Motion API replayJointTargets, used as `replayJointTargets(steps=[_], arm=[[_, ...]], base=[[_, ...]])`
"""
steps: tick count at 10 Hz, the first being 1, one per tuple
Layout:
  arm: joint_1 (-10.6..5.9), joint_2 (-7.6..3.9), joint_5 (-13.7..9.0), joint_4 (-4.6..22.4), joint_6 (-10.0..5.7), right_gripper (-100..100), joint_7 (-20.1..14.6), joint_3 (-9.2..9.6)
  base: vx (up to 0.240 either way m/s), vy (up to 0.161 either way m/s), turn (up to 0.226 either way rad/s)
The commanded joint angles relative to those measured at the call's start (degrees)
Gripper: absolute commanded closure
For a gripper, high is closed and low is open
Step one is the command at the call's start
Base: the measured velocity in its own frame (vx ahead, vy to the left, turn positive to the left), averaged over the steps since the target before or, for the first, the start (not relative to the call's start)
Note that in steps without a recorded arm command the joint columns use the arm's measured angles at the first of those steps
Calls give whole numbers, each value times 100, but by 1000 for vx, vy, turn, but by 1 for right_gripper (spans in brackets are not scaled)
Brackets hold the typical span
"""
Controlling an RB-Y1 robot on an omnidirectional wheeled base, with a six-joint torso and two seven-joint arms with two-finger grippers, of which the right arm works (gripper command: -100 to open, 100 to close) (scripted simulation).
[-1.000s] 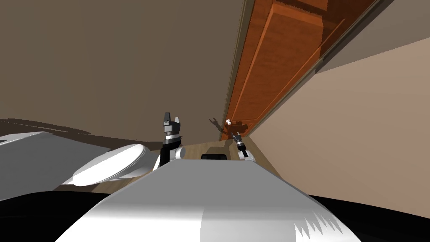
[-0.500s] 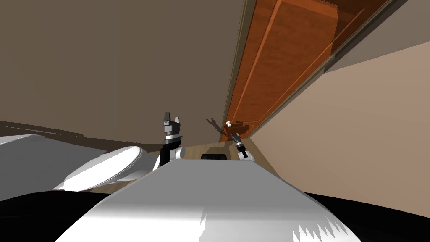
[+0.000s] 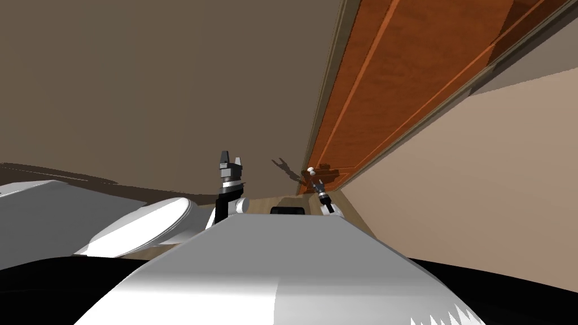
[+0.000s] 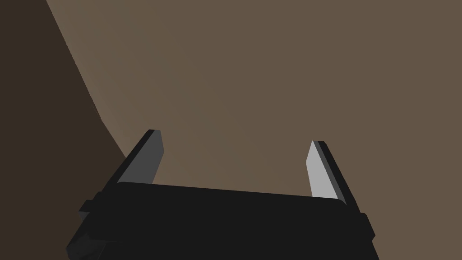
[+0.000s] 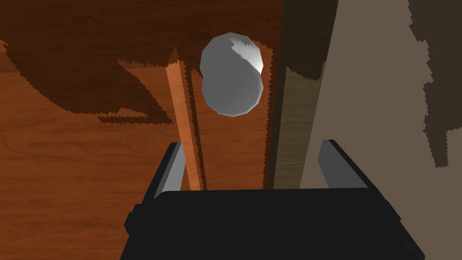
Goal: Pull the door open
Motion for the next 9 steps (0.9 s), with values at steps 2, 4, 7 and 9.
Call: replayJointTargets(steps=[2,4,7,9], arm=[[136,-73,-188,-83,-1,-100,37,6],[207,-125,-325,-96,-12,-100,71,3],[295,-102,-339,-38,-60,100,79,26],[295,-102,-339,-38,-60,100,79,26]], base=[[206,76,106],[207,28,104],[52,-8,1],[-16,-3,5]])
